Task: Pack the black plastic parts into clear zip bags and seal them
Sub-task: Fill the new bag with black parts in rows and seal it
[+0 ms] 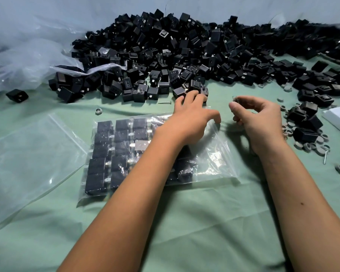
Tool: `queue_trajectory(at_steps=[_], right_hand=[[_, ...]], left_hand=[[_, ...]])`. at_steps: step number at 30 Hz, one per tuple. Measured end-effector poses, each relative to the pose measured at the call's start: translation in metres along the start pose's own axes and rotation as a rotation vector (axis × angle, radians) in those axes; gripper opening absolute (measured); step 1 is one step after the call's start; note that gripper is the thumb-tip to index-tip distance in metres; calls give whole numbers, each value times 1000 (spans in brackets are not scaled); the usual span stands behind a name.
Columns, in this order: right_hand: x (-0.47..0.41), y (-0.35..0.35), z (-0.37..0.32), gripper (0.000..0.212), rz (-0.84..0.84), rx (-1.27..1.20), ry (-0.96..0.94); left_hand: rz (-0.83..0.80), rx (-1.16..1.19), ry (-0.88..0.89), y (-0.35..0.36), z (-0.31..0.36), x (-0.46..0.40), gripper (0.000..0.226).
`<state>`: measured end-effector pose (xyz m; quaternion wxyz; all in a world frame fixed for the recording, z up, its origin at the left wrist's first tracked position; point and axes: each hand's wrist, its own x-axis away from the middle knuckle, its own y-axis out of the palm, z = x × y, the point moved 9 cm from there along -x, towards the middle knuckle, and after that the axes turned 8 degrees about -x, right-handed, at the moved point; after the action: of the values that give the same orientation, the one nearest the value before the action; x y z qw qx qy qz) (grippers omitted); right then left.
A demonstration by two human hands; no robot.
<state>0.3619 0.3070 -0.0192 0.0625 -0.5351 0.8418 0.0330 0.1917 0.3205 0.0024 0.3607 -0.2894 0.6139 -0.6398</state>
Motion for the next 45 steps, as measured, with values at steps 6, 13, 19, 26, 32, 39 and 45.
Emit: queue_trajectory(at_steps=[6,13,19,26,32,39,45], right_hand=[[3,8,-1,25,-53,-13,5],[20,31,-8,33,-486,-3,106],[51,66,-9,38,-871,-77,183],[59,89,-25,29,-773,52,-131],[64,94,-28,25,-836,36,-159],[65,99,-19,23,-819,111,-119],[66,104,-15,19,-890,121,-88]], left_hand=[[118,-3,-24,-9,3,-1,63],[269,184,17,-49,-25,8,16],[267,267,47,-62,-32,11,15],[307,372,61,-66,-32,13,11],[307,426,38,-66,-36,14,13],[302,453,31,-62,-36,14,12],[280,509,-61,-70,-63,24,21]])
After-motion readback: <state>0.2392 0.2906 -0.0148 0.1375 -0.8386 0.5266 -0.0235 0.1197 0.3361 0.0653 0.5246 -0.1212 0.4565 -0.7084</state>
